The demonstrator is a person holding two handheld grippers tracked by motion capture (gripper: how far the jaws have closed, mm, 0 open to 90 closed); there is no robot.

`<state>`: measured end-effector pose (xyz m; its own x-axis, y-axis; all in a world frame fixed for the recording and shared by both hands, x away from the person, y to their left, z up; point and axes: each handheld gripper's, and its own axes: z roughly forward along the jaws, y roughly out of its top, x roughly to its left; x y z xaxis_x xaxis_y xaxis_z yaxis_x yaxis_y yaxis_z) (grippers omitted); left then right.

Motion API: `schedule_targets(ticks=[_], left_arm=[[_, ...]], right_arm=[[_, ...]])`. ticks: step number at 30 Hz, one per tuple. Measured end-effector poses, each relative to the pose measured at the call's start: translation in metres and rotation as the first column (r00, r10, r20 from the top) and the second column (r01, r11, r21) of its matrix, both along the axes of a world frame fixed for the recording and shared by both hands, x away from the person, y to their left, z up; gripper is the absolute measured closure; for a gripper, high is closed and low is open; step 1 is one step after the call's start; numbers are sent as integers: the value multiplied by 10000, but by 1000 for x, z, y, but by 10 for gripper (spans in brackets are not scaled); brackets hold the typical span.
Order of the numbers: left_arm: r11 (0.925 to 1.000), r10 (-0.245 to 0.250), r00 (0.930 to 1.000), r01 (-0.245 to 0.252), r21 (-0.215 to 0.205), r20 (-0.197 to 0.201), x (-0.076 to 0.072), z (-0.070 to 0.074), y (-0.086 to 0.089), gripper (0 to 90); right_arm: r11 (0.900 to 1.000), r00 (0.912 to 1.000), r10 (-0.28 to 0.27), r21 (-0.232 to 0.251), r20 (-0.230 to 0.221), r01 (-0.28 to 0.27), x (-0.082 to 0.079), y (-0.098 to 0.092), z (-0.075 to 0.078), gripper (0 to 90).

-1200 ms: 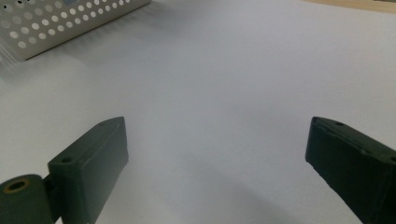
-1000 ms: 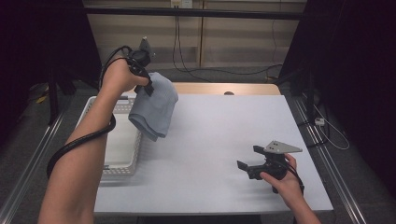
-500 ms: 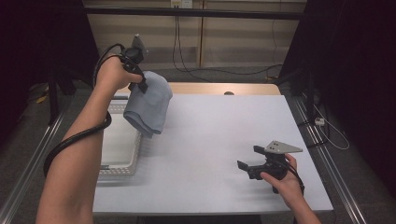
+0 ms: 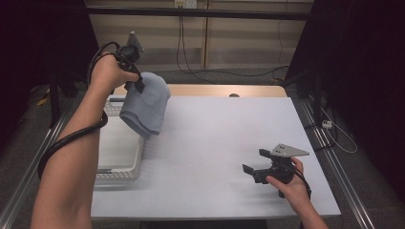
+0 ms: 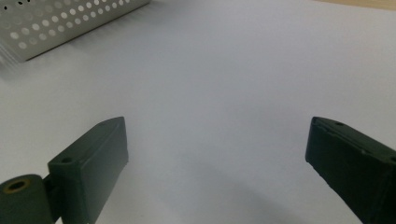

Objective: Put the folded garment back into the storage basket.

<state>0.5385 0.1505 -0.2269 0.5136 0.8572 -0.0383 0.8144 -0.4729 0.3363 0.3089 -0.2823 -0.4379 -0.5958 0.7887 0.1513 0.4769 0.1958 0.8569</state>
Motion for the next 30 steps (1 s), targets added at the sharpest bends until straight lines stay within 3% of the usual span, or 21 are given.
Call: schedule_targets(ticks=[15, 30], left_arm=[[9995, 295, 9995, -294, 142, -71, 2, 3, 17, 742], [9979, 641, 9977, -644, 106, 237, 4, 2, 31, 740]], right_arm=[[10000, 10000, -10, -24, 56, 10, 0, 0, 0, 54], [10000, 10000, -15, -66, 14, 15, 0, 0, -1, 54]])
